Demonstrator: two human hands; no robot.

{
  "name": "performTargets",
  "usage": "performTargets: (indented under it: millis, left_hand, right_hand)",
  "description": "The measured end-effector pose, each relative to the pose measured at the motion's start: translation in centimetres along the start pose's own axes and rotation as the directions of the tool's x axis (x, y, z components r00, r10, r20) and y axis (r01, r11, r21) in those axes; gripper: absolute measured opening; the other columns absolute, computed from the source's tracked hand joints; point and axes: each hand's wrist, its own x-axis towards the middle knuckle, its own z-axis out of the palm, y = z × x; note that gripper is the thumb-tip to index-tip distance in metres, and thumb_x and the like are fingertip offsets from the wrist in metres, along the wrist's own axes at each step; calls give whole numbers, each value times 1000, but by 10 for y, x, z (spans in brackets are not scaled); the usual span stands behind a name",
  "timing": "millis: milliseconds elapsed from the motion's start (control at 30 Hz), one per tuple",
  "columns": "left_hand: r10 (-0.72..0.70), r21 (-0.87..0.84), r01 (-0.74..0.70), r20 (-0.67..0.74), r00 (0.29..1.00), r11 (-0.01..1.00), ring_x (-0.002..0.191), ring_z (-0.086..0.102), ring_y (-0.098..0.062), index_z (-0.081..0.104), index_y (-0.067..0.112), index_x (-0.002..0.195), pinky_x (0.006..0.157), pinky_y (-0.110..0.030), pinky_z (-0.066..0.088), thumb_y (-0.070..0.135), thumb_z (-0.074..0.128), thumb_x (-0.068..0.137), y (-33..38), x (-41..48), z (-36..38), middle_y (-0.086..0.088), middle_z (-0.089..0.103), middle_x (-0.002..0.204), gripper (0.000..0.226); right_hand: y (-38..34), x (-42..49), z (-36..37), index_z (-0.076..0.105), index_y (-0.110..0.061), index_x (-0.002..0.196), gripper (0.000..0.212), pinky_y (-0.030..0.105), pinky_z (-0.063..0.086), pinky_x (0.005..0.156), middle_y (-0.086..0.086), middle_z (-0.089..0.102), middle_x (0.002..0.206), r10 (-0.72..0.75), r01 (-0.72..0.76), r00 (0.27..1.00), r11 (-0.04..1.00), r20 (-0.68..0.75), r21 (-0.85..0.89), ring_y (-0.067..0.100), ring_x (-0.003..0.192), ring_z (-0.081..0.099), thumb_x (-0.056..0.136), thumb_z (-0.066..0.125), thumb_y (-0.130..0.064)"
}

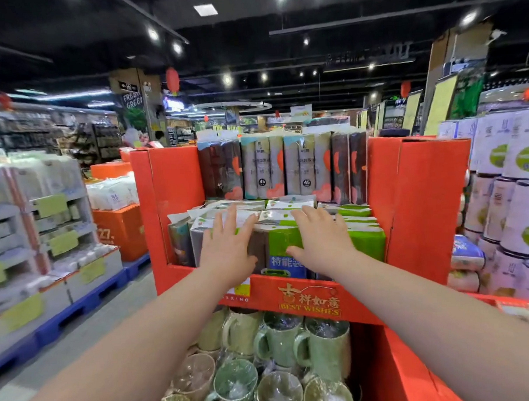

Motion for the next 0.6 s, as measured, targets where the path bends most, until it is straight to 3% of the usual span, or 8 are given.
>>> performTargets:
  millis: [133,267,433,600]
  left_hand:
    - [-63,-24,62,-44,997,998,147,12,-28,26,26,149,116,-46,22,42,53,91,-5,-37,2,-6,14,159,67]
    - [-83,-54,82,-10,997,995,127,44,-21,50,24,131,100,-36,39,41,51,89,-7,-80,12,3,49,135,45]
    - [-118,0,120,140,983,993,120,48,-23,50,24,128,96,-38,43,42,48,89,-15,-139,24,1,52,128,43]
    - [-189,52,182,218,957,982,124,44,-23,46,23,132,97,-37,40,45,48,89,-27,-195,24,1,49,131,48]
  right_hand:
    - [-13,-30,2,22,-22,149,65,55,7,116,3,12,159,-156,156,987,988,-34,1,29,148,5,94,50,-41]
    - [-37,-56,13,35,-22,142,51,52,8,116,1,24,155,-298,298,955,953,-7,61,25,146,13,94,48,-36]
    - [-67,-90,34,45,-20,134,44,47,19,113,2,44,140,-383,372,914,922,131,103,25,134,34,92,47,-34]
    - [-95,-134,57,41,-21,137,47,48,21,113,4,41,143,-421,395,858,907,294,147,26,134,34,92,50,-35]
